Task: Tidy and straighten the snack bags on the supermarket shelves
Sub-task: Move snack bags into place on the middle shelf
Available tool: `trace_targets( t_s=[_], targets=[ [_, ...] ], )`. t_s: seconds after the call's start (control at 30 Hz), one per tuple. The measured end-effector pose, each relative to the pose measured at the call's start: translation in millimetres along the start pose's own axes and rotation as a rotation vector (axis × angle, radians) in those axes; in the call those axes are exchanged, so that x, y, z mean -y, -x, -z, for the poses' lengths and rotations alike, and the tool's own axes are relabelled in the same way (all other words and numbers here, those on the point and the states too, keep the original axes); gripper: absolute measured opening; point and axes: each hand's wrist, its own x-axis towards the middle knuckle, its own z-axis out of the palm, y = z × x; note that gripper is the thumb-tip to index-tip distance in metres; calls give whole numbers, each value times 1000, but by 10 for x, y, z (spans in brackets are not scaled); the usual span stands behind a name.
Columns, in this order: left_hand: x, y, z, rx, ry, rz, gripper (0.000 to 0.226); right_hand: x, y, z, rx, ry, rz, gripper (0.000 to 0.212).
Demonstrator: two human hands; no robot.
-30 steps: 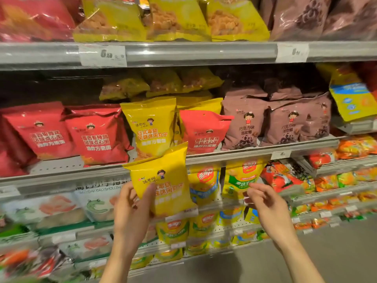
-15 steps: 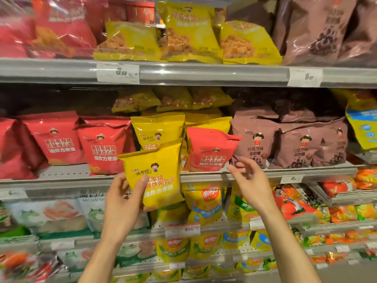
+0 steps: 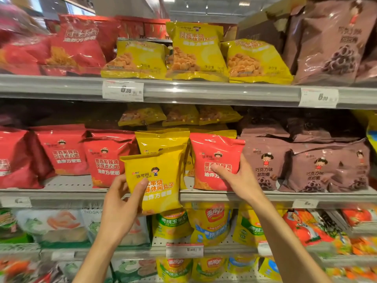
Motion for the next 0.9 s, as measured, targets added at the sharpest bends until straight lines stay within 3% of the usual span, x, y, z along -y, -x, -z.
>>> trace_targets(
  t_s=[0.17, 0.37, 0.6, 0.9],
  targets=[
    [-20, -45, -13, 20, -42, -17, 26, 70, -81, 84, -27, -165, -25, 58],
    [-92, -127, -164, 42, -83, -103, 27, 77, -87, 162, 58, -379, -143, 50],
    [-176, -290, -463, 71, -98, -103, 24, 4, -36, 328, 41, -487, -184, 69],
    [-207, -426, -1025, 78, -316, -240, 29, -47, 119, 537, -8, -496, -198, 66]
  ],
)
